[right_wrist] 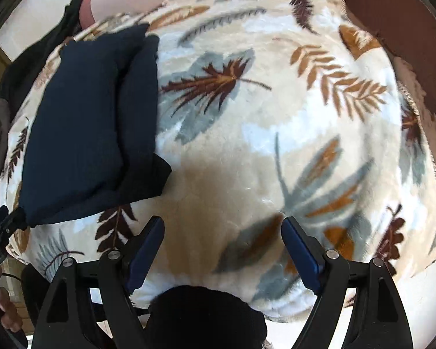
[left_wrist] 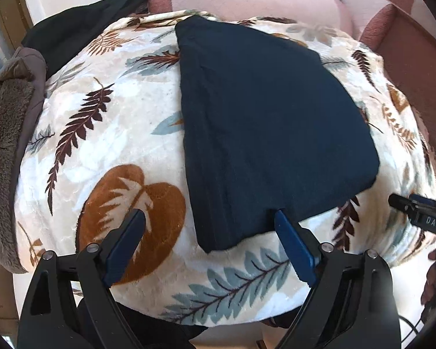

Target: Fold large clothes

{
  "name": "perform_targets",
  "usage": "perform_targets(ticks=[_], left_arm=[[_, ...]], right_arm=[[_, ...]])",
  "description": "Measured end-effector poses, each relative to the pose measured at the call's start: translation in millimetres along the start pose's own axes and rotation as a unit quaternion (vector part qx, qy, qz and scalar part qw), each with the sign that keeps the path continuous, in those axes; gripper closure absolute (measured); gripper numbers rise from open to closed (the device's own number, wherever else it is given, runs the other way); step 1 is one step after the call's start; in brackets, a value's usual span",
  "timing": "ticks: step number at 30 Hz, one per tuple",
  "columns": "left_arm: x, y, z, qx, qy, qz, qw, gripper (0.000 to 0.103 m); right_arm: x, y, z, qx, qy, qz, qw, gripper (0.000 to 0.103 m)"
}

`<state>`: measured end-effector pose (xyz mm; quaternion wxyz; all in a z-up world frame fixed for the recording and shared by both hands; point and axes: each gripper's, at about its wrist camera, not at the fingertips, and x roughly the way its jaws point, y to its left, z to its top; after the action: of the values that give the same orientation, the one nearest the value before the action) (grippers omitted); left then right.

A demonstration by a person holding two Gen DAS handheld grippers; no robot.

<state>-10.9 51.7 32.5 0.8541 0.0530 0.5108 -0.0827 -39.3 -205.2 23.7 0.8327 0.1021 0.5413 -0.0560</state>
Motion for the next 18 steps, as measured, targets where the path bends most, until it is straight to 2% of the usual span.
perform_targets(ticks=[2, 4, 7, 11, 14, 18], left_arm=[[-4, 1, -5, 0.005, -0.007, -0.004, 1.0, 0.012], [-7, 3, -12, 0.008, -0.012, -0.002, 0.9999, 0.012], [-8, 4, -21, 0.013, -0.014, 0.004, 0.9998, 0.012], [-10, 2, -25, 0.022, -0.018, 0.012, 0.9995, 0.012], [-13, -1, -26, 0.027, -0.023, 0.018, 0.9992, 0.012], [-19, -8, -30, 0.045, -0.04, 0.038, 0.9975, 0.012]], right_arm=[[-11, 3, -3, -0.021, -0.017, -0.008, 1.0, 0.013], [-22, 9, -6, -0.043, -0.034, -0.024, 0.998, 0.0], [-35, 19, -10, -0.066, -0.071, -0.042, 0.994, 0.0], [-42, 29, -11, -0.085, -0.089, -0.036, 0.992, 0.0], [-50, 36, -12, -0.11, -0.117, -0.054, 0.986, 0.0], [-62, 40, -13, -0.116, -0.139, -0.046, 0.982, 0.0]])
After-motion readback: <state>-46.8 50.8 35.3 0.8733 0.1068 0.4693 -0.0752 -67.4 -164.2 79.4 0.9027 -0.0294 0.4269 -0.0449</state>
